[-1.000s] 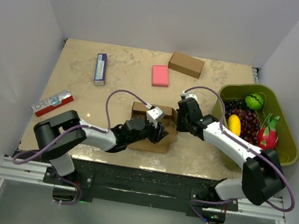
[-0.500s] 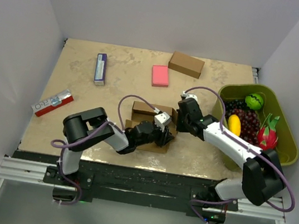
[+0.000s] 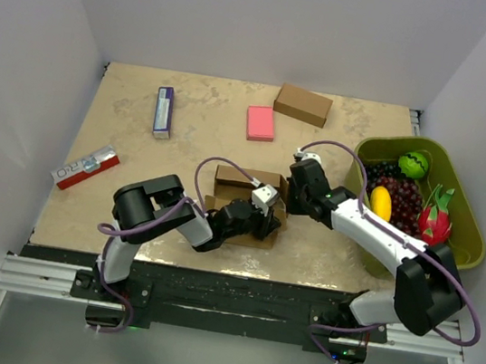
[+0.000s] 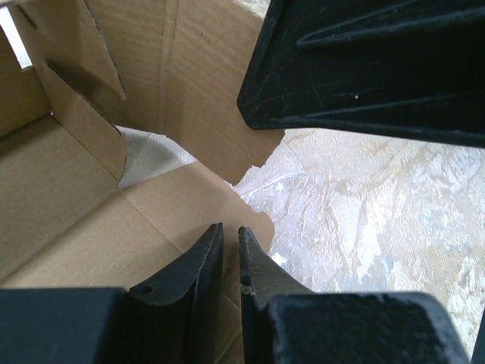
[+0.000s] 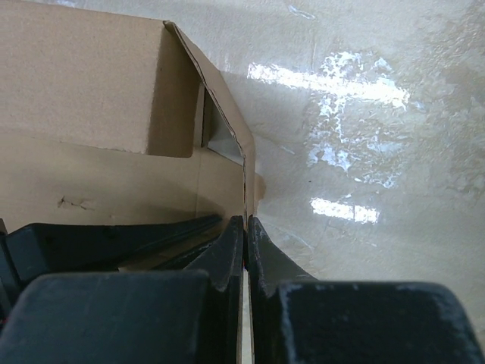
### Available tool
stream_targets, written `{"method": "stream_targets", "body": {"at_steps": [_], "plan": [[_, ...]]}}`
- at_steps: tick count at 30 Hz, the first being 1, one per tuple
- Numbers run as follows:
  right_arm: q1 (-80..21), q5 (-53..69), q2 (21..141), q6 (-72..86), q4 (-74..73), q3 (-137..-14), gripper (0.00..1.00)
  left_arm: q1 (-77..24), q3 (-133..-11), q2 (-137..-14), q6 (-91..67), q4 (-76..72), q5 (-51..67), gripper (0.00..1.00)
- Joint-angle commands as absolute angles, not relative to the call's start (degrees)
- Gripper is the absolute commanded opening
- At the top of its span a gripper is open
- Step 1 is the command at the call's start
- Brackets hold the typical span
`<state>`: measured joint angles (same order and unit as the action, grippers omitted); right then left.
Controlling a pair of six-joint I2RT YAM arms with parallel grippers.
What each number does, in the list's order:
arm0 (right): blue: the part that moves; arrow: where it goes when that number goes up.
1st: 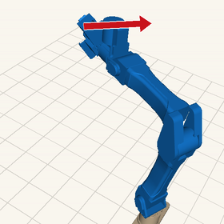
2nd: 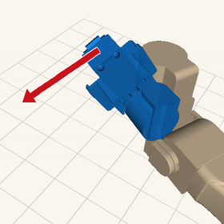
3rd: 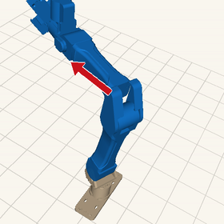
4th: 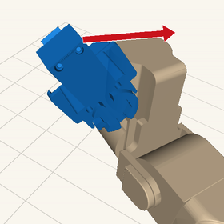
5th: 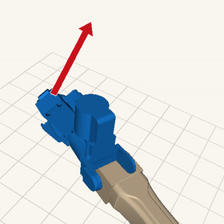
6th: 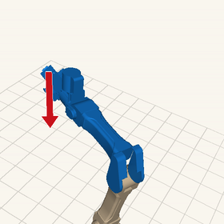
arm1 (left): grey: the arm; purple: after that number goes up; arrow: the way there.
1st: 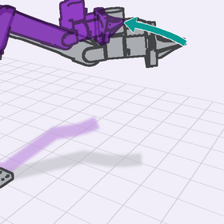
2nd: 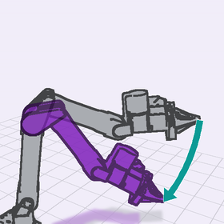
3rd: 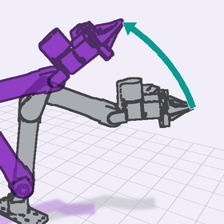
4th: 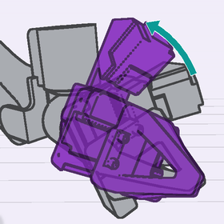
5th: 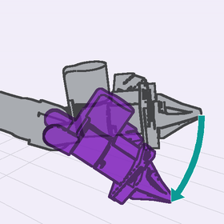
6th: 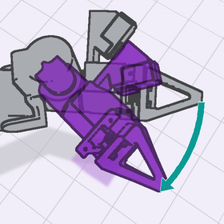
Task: Fold the paper box
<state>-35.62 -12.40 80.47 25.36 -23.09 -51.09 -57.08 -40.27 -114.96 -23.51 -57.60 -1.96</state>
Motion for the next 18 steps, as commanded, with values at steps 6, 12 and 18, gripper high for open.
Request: {"method": "stream_targets", "body": {"at_steps": [6, 12, 18], "plan": [[-35.86, -10.46, 80.68, 27.25, -18.98, -47.64, 0.00, -57.30, -39.82, -112.86, -23.64, -58.27, -2.20, 0.21], [-35.86, -12.57, 79.90, 27.42, -19.77, -47.81, 0.00, -57.30, -38.68, -107.24, -23.29, -57.31, -1.14, 0.27], [-35.77, -13.97, 79.01, 27.51, -20.92, -49.13, 0.00, -57.30, -34.64, -94.68, -21.97, -49.76, -2.89, 0.38]]}}
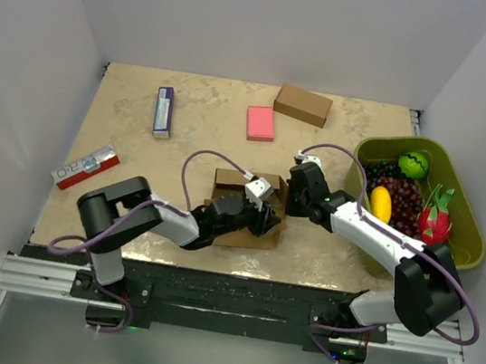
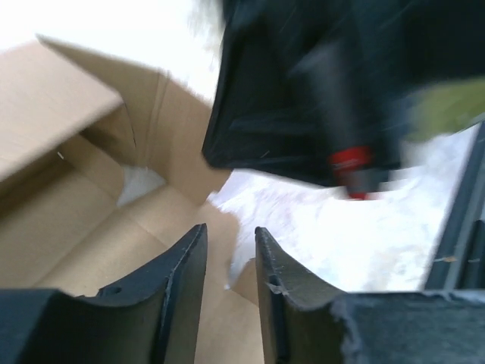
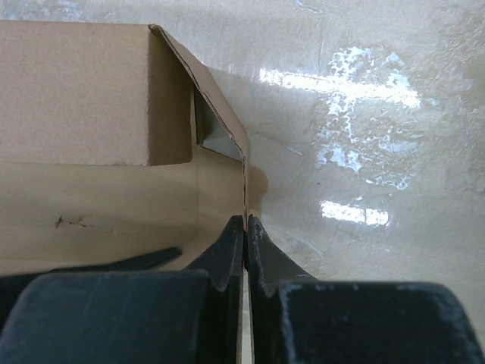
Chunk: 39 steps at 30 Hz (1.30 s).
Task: Fold the paper box
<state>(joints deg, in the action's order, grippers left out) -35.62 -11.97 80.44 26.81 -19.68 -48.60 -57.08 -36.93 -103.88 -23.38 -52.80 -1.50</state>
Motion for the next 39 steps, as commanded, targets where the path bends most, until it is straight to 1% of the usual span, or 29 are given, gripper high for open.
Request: {"method": "stream_targets", "body": {"at_steps": [1, 4, 5, 6, 8, 9, 10, 11, 13, 15, 16, 19, 21, 26, 30, 32, 39], "plan": [[-35.77, -13.89, 78.75, 27.51, -21.00, -49.22, 0.00, -57.30, -33.76, -92.74, -21.80, -48.53, -3.42, 0.38], [-35.77, -13.80, 78.75, 27.33, -21.01, -49.39, 0.00, -56.96, -31.12, -84.22, -21.27, -41.33, -7.11, 0.44], [-35.77, -13.80, 78.92, 27.25, -20.83, -49.31, 0.00, -56.52, -31.37, -80.02, -21.10, -35.83, -8.42, 0.47], [-35.77, -13.71, 78.84, 27.25, -20.83, -49.31, 0.00, -55.73, -32.07, -78.15, -21.35, -32.73, -9.05, 0.55], [-35.77, -13.71, 79.01, 27.33, -20.66, -49.22, 0.00, -50.82, -34.61, -74.03, -22.84, -23.87, -7.83, 0.60], [-35.77, -13.62, 78.93, 27.25, -20.57, -49.13, 0.00, -48.89, -35.06, -72.79, -24.07, -21.73, -6.69, 0.66], [-35.77, -13.54, 78.84, 27.25, -20.57, -49.13, 0.00, -45.91, -35.42, -71.56, -24.34, -19.79, -6.94, 0.68], [-35.77, -13.54, 78.66, 27.16, -20.65, -49.13, 0.00, -45.10, -36.12, -69.19, -24.26, -16.64, -7.90, 0.70], [-35.77, -13.54, 78.49, 27.16, -20.74, -49.22, 0.00, -43.78, -36.04, -67.07, -23.65, -14.69, -12.12, 0.77], [-35.77, -13.62, 78.49, 27.07, -20.65, -49.22, 0.00, -42.28, -35.69, -65.74, -23.55, -13.28, -12.40, 0.82], [-35.77, -13.62, 78.49, 27.07, -20.65, -49.31, 0.00, -40.27, -35.60, -65.92, -23.73, -12.92, -11.87, 0.82], [-35.77, -13.27, 78.66, 27.16, -20.48, -49.39, 0.00, -36.58, -35.25, -67.67, -24.69, -13.27, -8.54, 0.83], [-35.77, -13.10, 78.84, 26.98, -20.39, -49.31, 0.00, -35.43, -34.28, -69.34, -25.57, -16.42, -5.47, 0.83], [-35.86, -13.09, 78.49, 26.98, -20.48, -49.22, 0.00, -32.87, -33.67, -74.26, -27.16, -21.34, -3.52, 0.80], [-35.86, -13.10, 78.57, 26.98, -20.65, -49.39, 0.00, -31.82, -33.22, -76.46, -28.21, -24.25, -1.85, 0.73], [-35.77, -13.09, 78.49, 27.07, -20.74, -49.48, 0.00, -31.64, -33.22, -77.52, -28.21, -24.87, -1.32, 0.66], [-35.86, -12.92, 78.49, 27.07, -20.74, -49.75, 0.00, -31.64, -30.50, -77.78, -29.00, -25.66, -0.44, 0.55]]}}
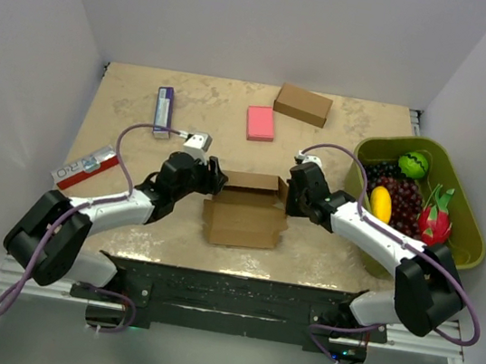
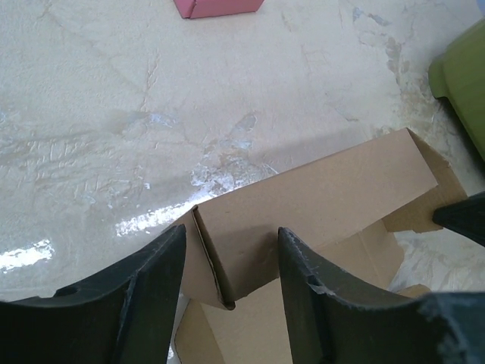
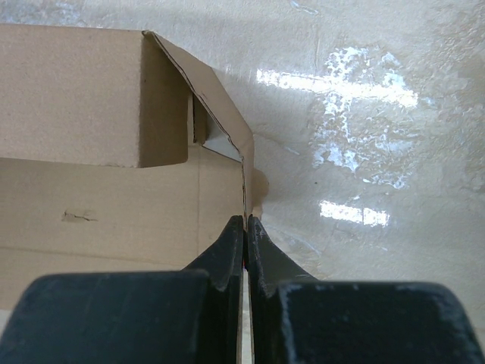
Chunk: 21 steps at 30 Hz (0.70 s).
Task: Fold the paper box
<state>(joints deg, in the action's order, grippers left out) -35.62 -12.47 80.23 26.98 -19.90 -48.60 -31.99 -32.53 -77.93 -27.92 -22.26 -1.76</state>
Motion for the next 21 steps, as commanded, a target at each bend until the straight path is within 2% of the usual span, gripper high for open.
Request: {"method": "stream_targets", "body": {"at_steps": [1, 6, 19, 21], "plan": [[-35.77, -12.83, 78.40, 27.07, -20.66, -49.83, 0.00, -31.64, -29.63, -77.78, -29.09, -25.93, -0.35, 0.54], [-36.56, -10.21, 78.22, 27.33, -19.87, -50.36, 0.00, -31.55, -28.04, -78.49, -29.79, -27.51, -0.35, 0.48], [-43.06, -4.83, 81.38, 30.85, -14.16, -52.56, 0.00, -31.64, -28.74, -78.75, -29.62, -27.60, 2.02, 0.46], [-43.42, -4.22, 81.91, 31.11, -12.05, -52.04, 0.02, -31.55, -28.92, -78.75, -29.27, -27.07, 1.85, 0.46]]}}
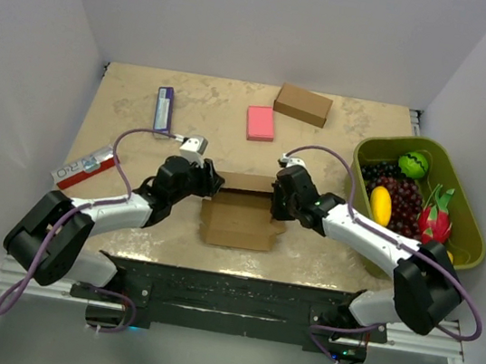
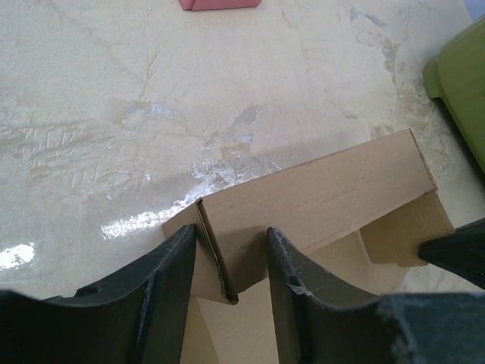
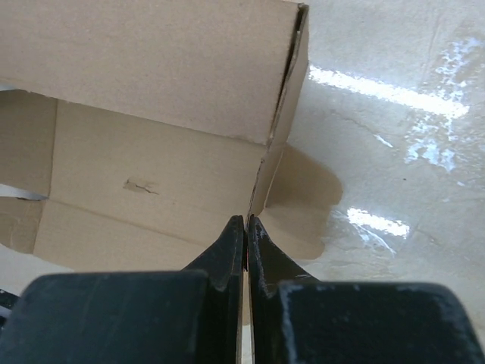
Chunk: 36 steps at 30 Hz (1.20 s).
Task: Fold the paper box
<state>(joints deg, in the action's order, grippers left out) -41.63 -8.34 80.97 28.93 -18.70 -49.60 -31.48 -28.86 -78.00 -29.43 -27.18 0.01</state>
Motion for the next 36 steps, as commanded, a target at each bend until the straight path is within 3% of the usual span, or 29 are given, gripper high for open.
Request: {"method": "stream_targets", "body": {"at_steps": [1, 4, 6, 7, 10, 13, 21, 27, 36], "plan": [[-43.50, -3.96, 81.91, 31.29, -11.43, -51.86, 0.06, -31.47, -29.09, -78.58, -29.09, -26.90, 1.67, 0.46], [-43.51, -4.74, 81.65, 30.77, -11.16, -51.68, 0.32, -31.20, -29.18, -78.23, -28.30, -25.93, 1.23, 0.46], [-43.50, -6.49, 79.99, 30.15, -13.26, -52.12, 0.42, -30.76, -29.27, -78.05, -27.60, -25.75, 1.49, 0.46], [-43.42, -7.81, 79.11, 29.36, -13.88, -52.21, 0.52, -30.67, -29.53, -77.87, -27.25, -25.23, 1.67, 0.46], [-43.24, -12.73, 74.73, 27.87, -17.04, -52.38, 0.67, -30.50, -30.93, -78.39, -25.23, -23.48, 2.81, 0.46], [-40.88, -15.29, 70.07, 27.60, -18.72, -51.16, 0.74, -30.41, -32.34, -79.19, -23.73, -21.80, 3.34, 0.46], [-32.70, -12.75, 68.64, 28.39, -14.60, -44.65, 0.72, -29.97, -32.96, -78.93, -22.68, -21.18, 3.52, 0.46], [-32.43, -10.46, 72.95, 25.68, -9.67, -41.66, 0.68, -30.06, -33.49, -79.36, -22.24, -20.83, 4.13, 0.46], [-32.61, -0.09, 72.51, 18.29, 6.31, -35.16, 0.70, -29.88, -34.01, -79.89, -21.71, -20.74, 4.83, 0.46]]}}
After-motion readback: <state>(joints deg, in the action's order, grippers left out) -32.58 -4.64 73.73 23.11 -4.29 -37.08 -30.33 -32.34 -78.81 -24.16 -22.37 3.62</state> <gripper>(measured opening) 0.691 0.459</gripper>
